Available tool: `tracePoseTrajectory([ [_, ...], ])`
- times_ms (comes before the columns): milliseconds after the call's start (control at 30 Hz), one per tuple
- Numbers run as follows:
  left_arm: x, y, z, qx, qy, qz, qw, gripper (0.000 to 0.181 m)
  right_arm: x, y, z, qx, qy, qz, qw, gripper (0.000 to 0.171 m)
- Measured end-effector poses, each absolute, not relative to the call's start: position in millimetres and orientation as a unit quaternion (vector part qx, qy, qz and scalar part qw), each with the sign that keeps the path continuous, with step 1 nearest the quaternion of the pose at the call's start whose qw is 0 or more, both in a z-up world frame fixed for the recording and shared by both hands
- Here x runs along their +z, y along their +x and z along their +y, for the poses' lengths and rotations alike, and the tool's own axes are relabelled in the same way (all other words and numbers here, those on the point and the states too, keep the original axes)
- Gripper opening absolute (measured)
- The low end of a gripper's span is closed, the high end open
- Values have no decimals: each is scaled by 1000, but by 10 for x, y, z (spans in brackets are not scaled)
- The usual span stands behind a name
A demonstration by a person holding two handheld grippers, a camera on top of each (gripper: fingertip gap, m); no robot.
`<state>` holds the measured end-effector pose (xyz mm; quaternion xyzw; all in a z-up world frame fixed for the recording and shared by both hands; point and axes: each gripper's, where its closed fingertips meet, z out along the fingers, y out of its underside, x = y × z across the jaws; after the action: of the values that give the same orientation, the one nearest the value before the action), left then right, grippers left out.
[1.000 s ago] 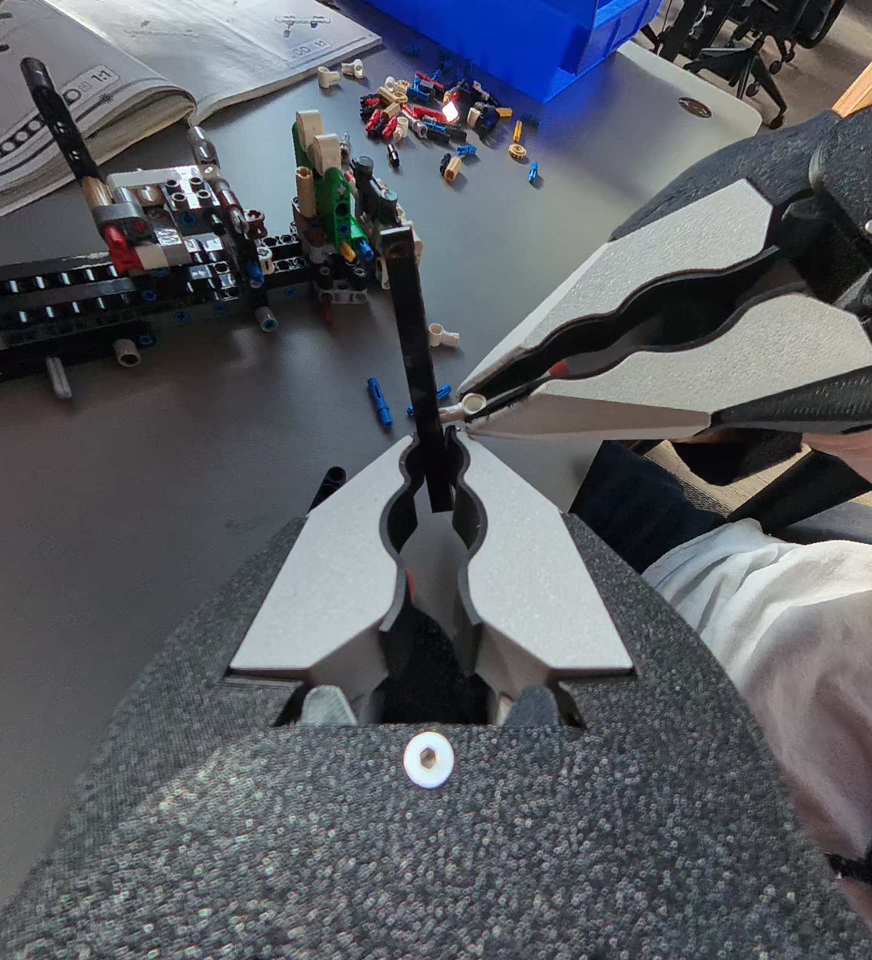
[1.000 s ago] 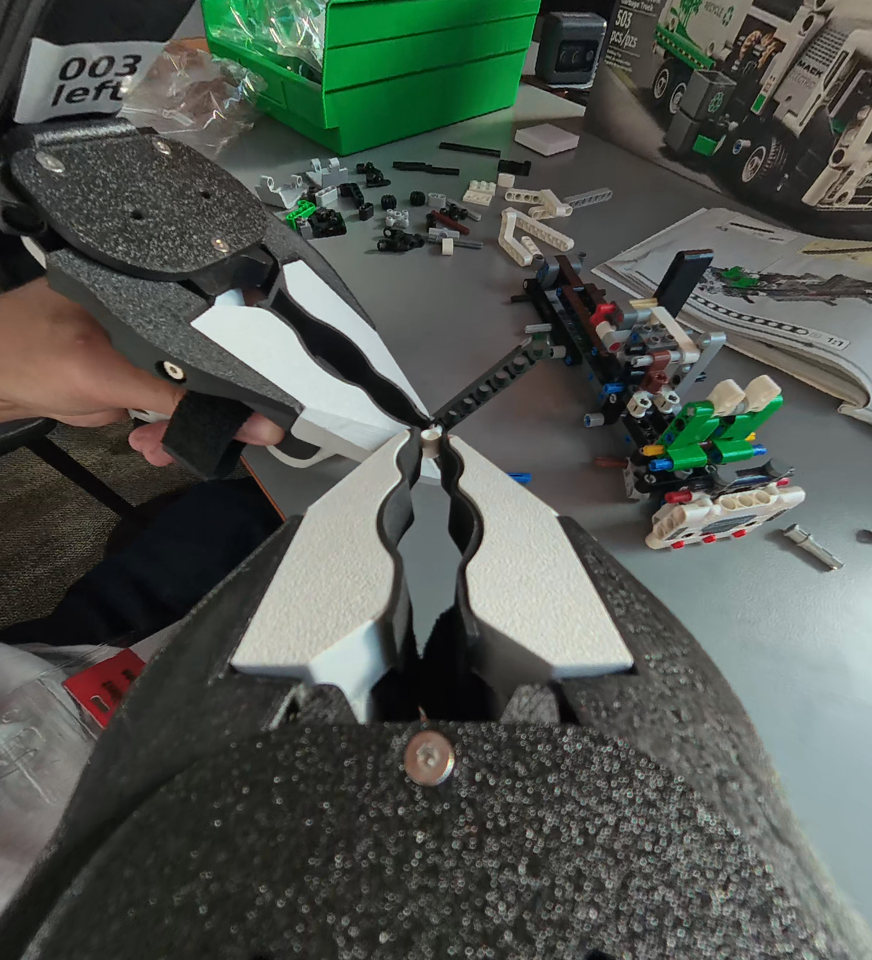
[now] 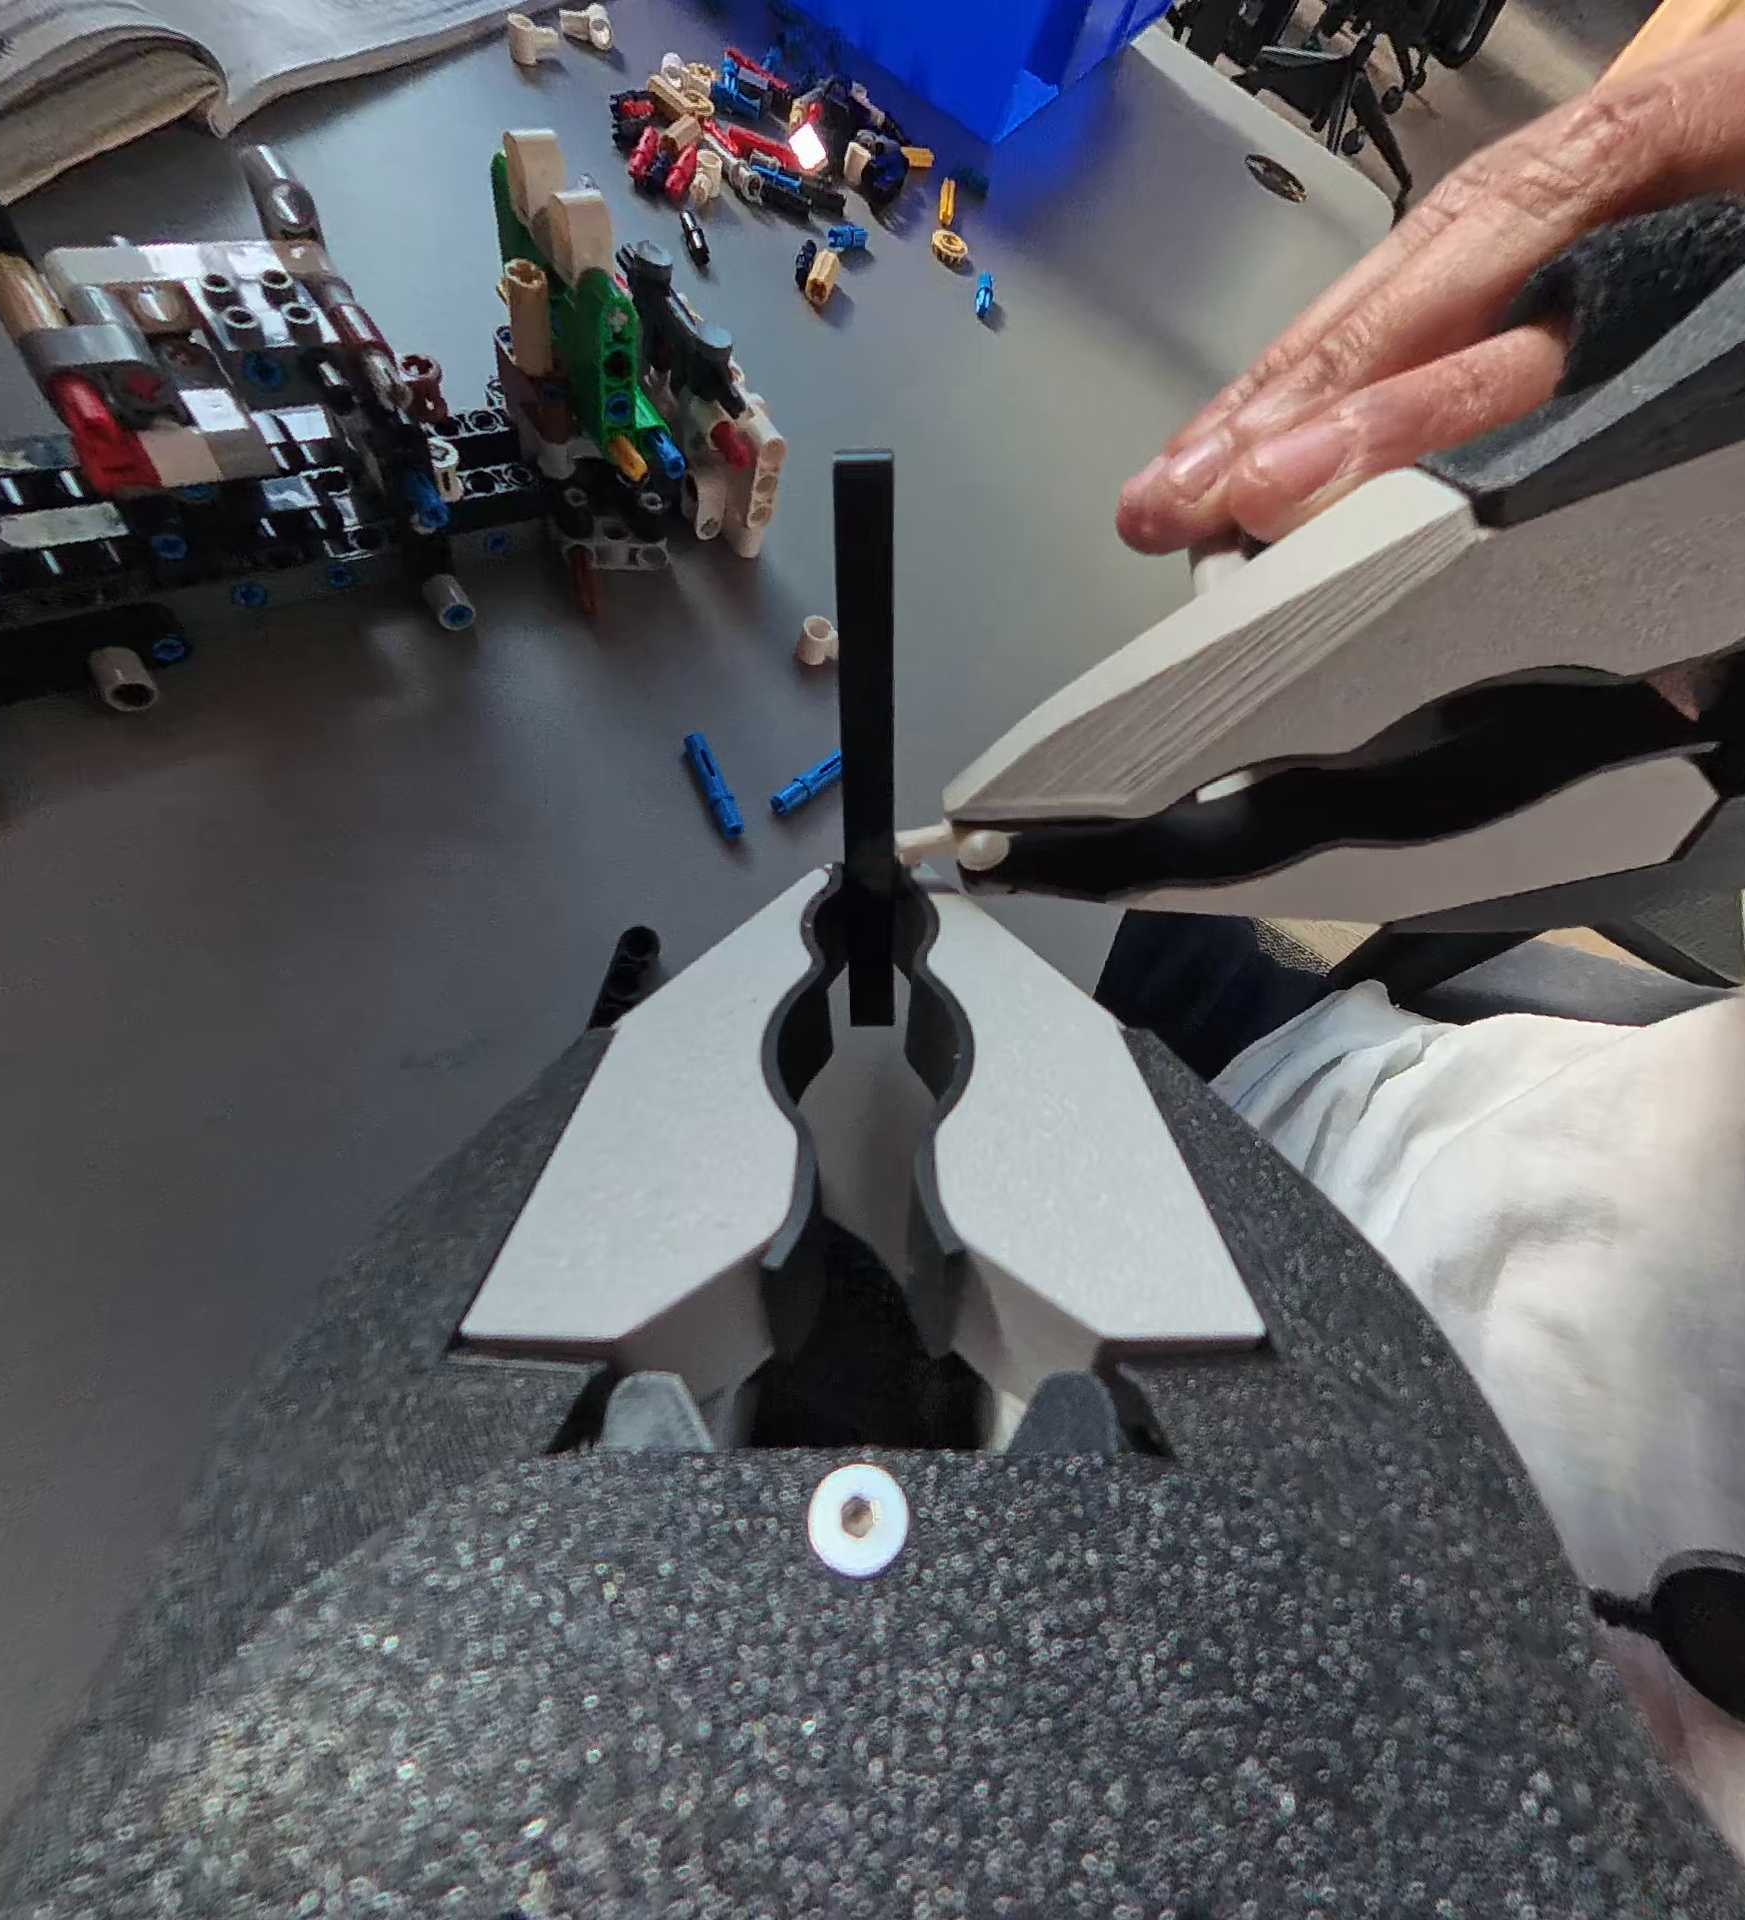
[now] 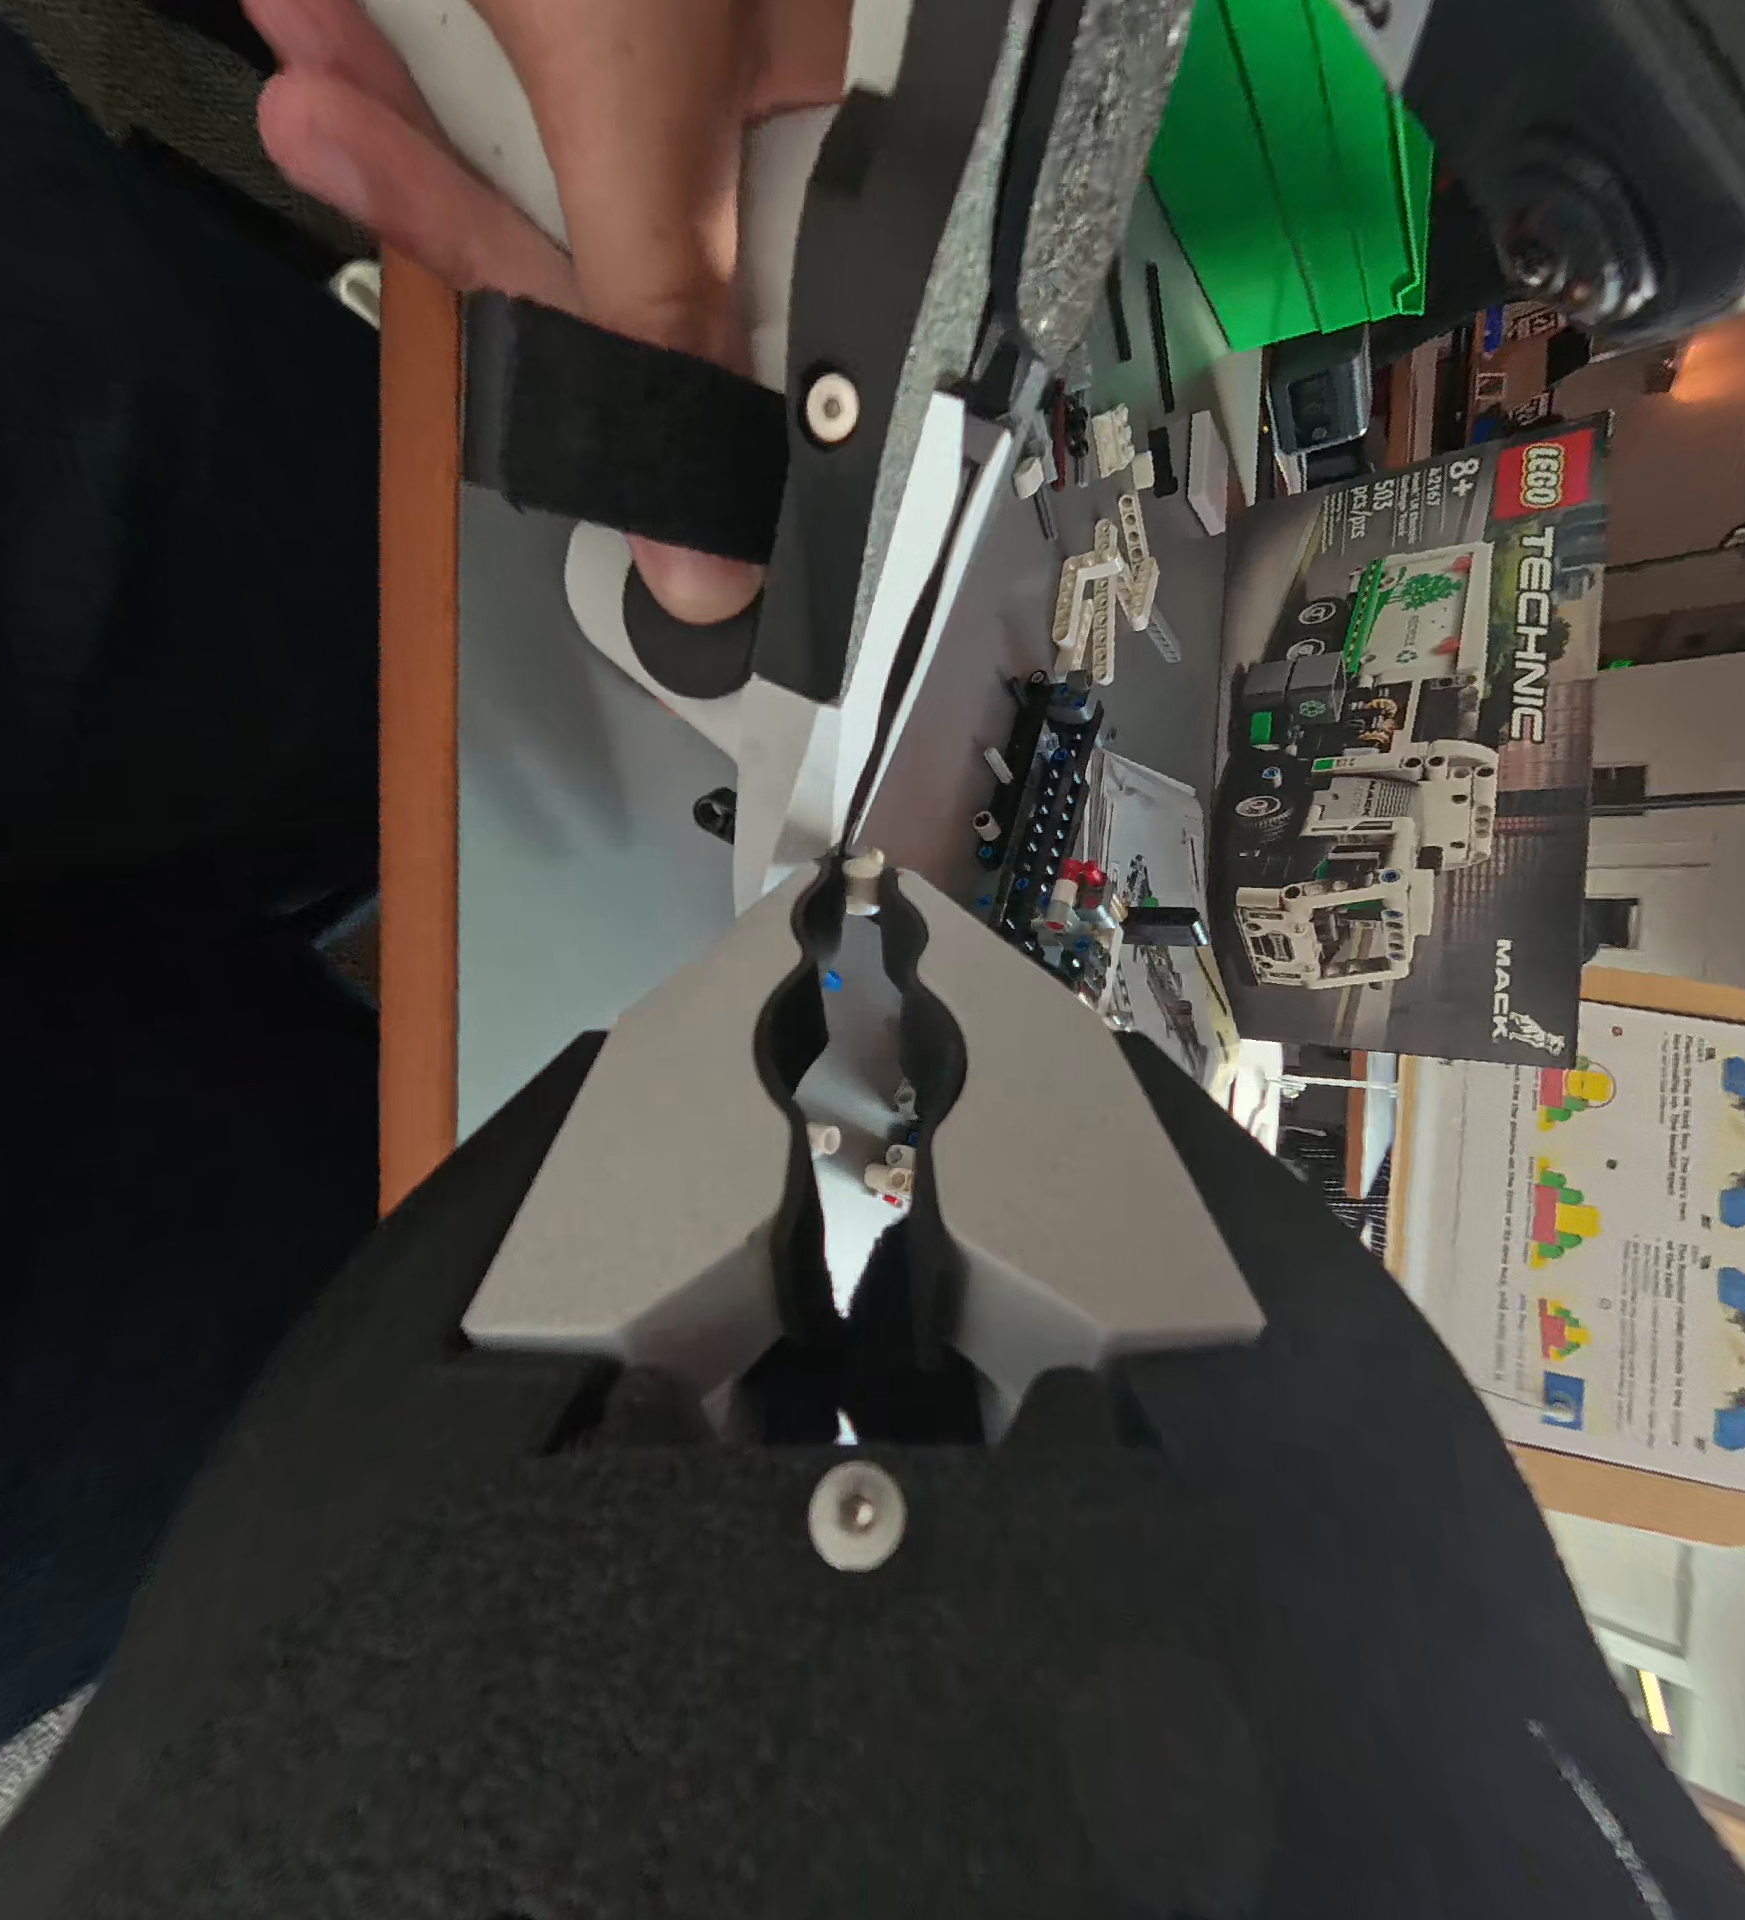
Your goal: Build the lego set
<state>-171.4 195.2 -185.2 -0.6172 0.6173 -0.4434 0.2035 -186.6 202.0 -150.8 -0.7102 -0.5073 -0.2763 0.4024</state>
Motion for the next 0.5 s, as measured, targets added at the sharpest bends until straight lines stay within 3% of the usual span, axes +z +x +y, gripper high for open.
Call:
tracePoseTrajectory([
  [100, -1811, -1699, 2030, -458, -632, 588, 212, 6, -1386, -1877, 2000, -185, -758, -403, 479, 5],
  [267, -1674, -1682, 2076, -491, -625, 558, 239, 6, -1249, -1791, 2040, 124, -789, -78, 596, 6],
  [500, -1703, -1652, 2095, -469, -632, 558, 263, 6, -1377, -1767, 2063, 191, -773, 48, 603, 6],
])
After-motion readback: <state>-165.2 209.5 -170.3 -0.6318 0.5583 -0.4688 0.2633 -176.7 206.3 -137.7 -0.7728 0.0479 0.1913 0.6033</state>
